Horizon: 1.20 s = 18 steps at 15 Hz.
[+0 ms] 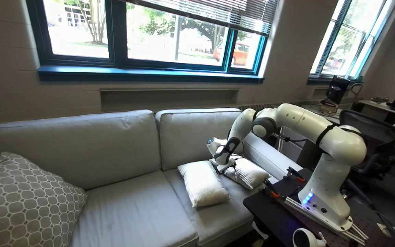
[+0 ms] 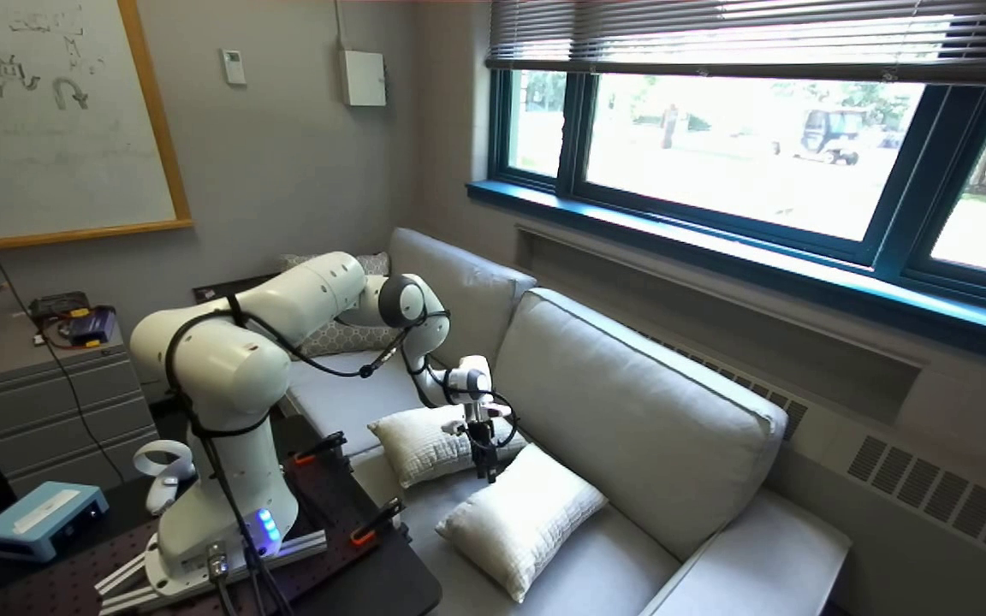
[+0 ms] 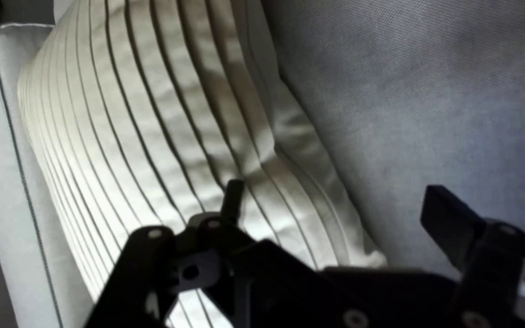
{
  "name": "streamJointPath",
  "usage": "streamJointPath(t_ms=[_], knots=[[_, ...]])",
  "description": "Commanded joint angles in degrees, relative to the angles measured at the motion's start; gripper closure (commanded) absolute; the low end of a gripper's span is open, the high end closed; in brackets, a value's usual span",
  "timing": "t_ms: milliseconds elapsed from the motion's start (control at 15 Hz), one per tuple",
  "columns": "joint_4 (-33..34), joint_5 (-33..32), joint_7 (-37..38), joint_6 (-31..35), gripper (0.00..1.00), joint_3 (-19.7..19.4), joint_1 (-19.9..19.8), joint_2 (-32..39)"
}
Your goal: Arrange the cushions, one in front of the other, against the armrest
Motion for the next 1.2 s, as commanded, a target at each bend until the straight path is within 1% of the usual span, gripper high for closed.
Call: streamJointPath(t_ms=[0, 67, 133, 400, 467, 533, 600, 667, 733, 800, 867, 1000, 1133], knots=[[5.8, -3.8, 0.2, 0.7, 0.00, -2.8, 1.7, 7.4], [6.6, -5.8, 0.9, 1.1, 0.00, -4.2, 2.3, 8.9], [-0.5, -12.2, 4.2, 3.4, 0.00, -3.9, 1.9, 4.3], [0.0, -27.1, 12.4, 2.7, 0.00, -7.6, 1.1, 5.2], [0.1, -31.0, 15.2, 2.2, 0.25, -8.3, 1.0, 5.2], [0.3, -34.8, 18.6, 1.6, 0.25, -8.8, 0.7, 5.1], [0.7, -37.3, 20.8, 0.8, 0.31, -8.5, -0.1, 5.1], [0.7, -37.9, 22.5, 0.6, 0.38, -8.7, -0.4, 5.0], [1.4, -38.5, 23.6, -0.2, 0.47, -7.5, -2.0, 4.8], [2.1, -38.0, 23.8, -1.1, 0.54, -6.2, -3.5, 4.7], [2.7, -36.8, 23.6, -1.8, 0.62, -5.0, -4.9, 4.5], [3.9, -33.5, 21.5, -2.9, 0.75, -2.0, -8.6, 4.1], [4.7, -30.6, 20.6, -2.8, 0.89, 0.0, -12.0, 3.6]])
